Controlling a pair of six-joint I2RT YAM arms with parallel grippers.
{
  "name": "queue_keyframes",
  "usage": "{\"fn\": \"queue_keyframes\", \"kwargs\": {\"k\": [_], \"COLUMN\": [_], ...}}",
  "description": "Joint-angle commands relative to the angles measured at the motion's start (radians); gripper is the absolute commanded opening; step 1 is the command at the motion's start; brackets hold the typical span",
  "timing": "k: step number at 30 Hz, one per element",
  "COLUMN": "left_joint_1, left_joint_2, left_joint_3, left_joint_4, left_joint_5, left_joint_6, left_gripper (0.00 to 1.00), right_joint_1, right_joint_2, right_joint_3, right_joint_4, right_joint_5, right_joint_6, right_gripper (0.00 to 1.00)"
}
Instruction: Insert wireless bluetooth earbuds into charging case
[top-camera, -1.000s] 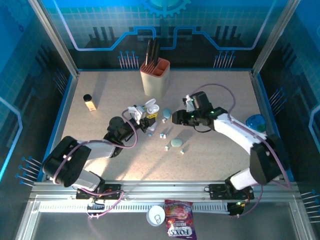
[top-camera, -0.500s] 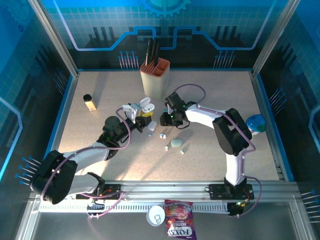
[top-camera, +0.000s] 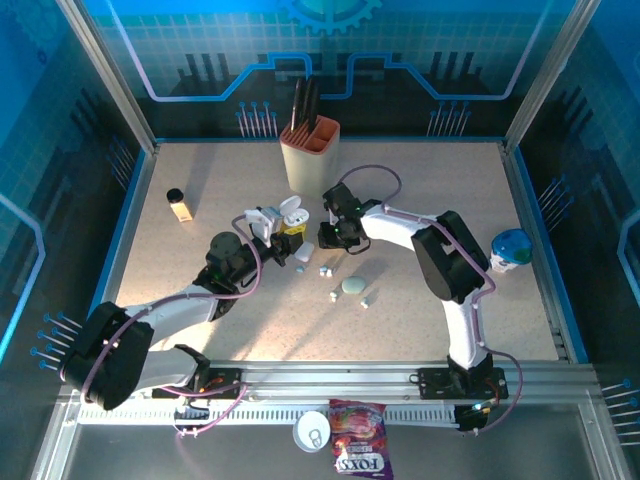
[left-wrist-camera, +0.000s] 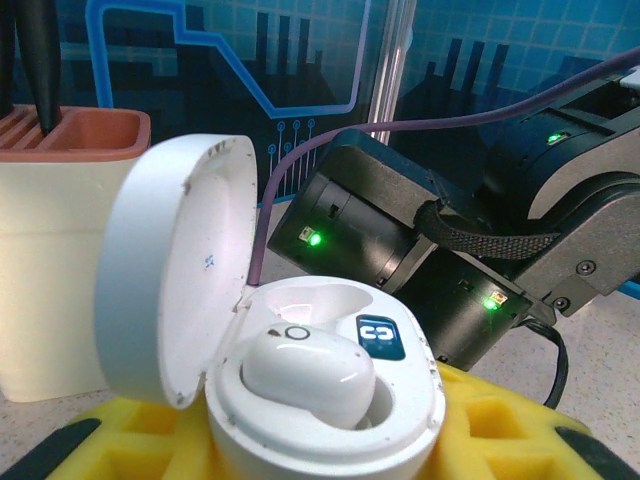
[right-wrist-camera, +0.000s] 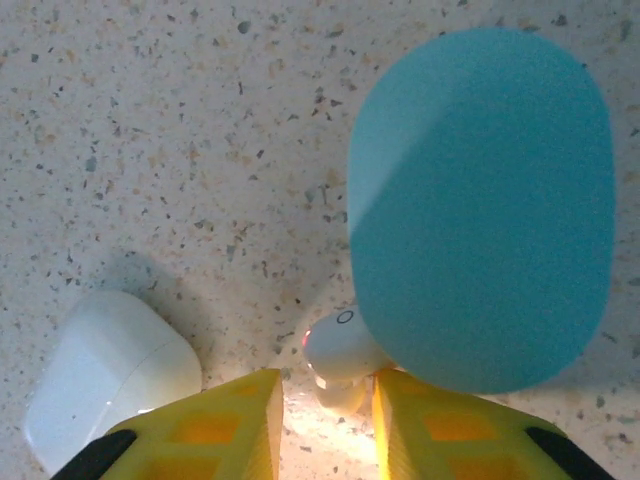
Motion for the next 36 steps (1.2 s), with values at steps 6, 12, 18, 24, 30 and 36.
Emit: {"fn": "queue_keyframes", "kwargs": {"k": [6, 12, 18, 24, 30, 36], "left_joint_1": [0.006, 0.006, 0.006, 0.006, 0.004, 0.004], "left_joint_2": [-0.017, -0.02, -0.016, -0.012, -0.023, -0.02], "left_joint_3": [-0.012, -0.019, -0.018, -0.026, -0.022, -0.016], "left_joint_4": [0.008, 0.009, 0.012, 0.026, -0.019, -0.023], "left_joint_5": [0.014, 0.005, 0.017, 0.067, 0.063, 0.069], "left_joint_6": [-0.005, 0.01, 0.024, 0.058, 0.086, 0.081], "left_gripper": [0.3, 0.3, 0.29, 0.29, 0.24, 0.23], "right_joint_1": [0.011, 0.009, -0.032, -0.123, -0.205, -0.221], "right_joint_2": [0.005, -0.1, -0.25, -0.391, -0.507, -0.575], "right_joint_3": [0.021, -0.067, -0.261, -0.485, -0.648, -0.658], "right_joint_4": [-0.039, -0.042, -0.026, -0.005, 0.002, -0.016], "right_joint_5": [0.038, 0.05, 0.068, 0.047, 0.05, 0.075], "right_joint_6": [-0.025, -0.06, -0.062, -0.038, -0.033, -0.03], "right_gripper": [0.16, 0.15, 0.14, 0.15, 0.16, 0.39]}}
